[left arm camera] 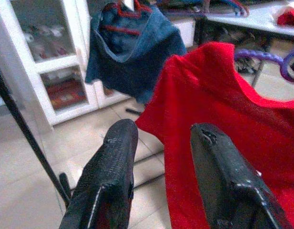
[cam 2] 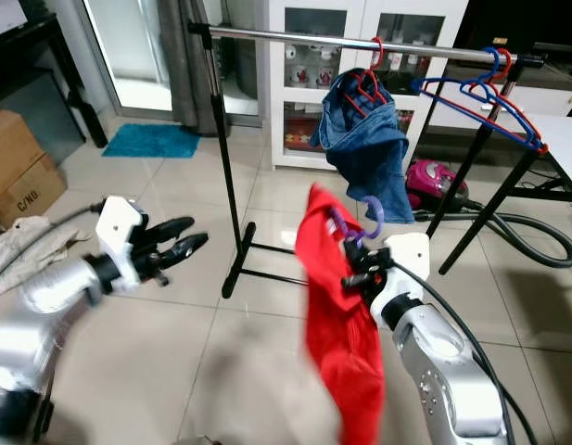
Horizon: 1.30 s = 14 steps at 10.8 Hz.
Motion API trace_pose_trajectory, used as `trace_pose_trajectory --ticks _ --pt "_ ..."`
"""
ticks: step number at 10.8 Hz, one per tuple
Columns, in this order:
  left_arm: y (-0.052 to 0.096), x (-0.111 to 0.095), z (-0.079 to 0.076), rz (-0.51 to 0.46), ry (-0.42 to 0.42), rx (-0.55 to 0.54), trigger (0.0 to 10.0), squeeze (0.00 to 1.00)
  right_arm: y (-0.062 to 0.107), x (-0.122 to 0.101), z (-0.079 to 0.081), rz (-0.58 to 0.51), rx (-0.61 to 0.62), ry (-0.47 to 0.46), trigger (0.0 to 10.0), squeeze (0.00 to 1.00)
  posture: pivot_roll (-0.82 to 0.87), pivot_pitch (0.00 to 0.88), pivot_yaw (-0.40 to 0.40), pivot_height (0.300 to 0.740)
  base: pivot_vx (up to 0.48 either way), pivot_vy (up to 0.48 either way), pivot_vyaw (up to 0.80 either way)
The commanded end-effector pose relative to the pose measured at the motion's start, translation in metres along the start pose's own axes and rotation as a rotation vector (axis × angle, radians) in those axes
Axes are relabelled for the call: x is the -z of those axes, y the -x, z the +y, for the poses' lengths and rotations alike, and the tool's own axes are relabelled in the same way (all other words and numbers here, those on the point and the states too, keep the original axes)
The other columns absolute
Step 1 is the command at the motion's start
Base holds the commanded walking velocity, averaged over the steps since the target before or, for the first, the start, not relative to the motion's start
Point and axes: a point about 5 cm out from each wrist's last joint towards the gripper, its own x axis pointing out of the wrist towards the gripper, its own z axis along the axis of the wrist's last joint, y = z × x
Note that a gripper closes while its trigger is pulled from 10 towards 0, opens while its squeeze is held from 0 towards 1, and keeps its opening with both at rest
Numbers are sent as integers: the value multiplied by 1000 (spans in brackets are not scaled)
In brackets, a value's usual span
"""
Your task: Hang hanger
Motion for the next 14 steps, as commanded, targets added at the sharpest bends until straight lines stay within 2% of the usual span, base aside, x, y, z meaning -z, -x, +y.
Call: trace_pose_trajectory --ticks 1,2,3,4,6,10,11,13,14 --pt "2 0 -2 2 -13 -71 10000 0 2 -6 4 -26 -22 5 10000 0 48 0 44 740 0 0 0" --pt "2 3 -8 2 -23 -136 10000 0 1 1 8 -6 -33 -9 10000 0 51 1 45 740 0 0 0" --pt "1 0 -13 -28 5 -195 10000 0 -2 3 13 -11 -40 16 10000 0 56 4 47 740 368 0 0" --pt "-1 -2 -18 -25 -6 -208 10000 0 -4 3 17 -13 -57 26 10000 0 56 4 47 740 371 0 0" --pt "1 -1 -21 -10 -24 -216 10000 0 -9 4 25 -2 -88 36 10000 0 73 3 52 740 373 0 800" --pt "3 -3 -16 6 -42 -243 10000 0 -18 0 26 -13 -72 48 10000 0 83 6 58 740 395 0 800" --pt "3 -3 -17 10 -41 -238 10000 0 -20 -2 27 -30 -59 37 10000 0 86 5 58 740 401 0 0" --pt "4 -2 -17 21 -43 -225 10000 0 -26 -8 24 -63 20 113 10000 0 88 4 61 740 398 0 0" --pt "4 -2 -18 27 -43 -216 10000 0 -27 -14 14 -96 122 93 10000 0 89 5 61 740 394 0 0"
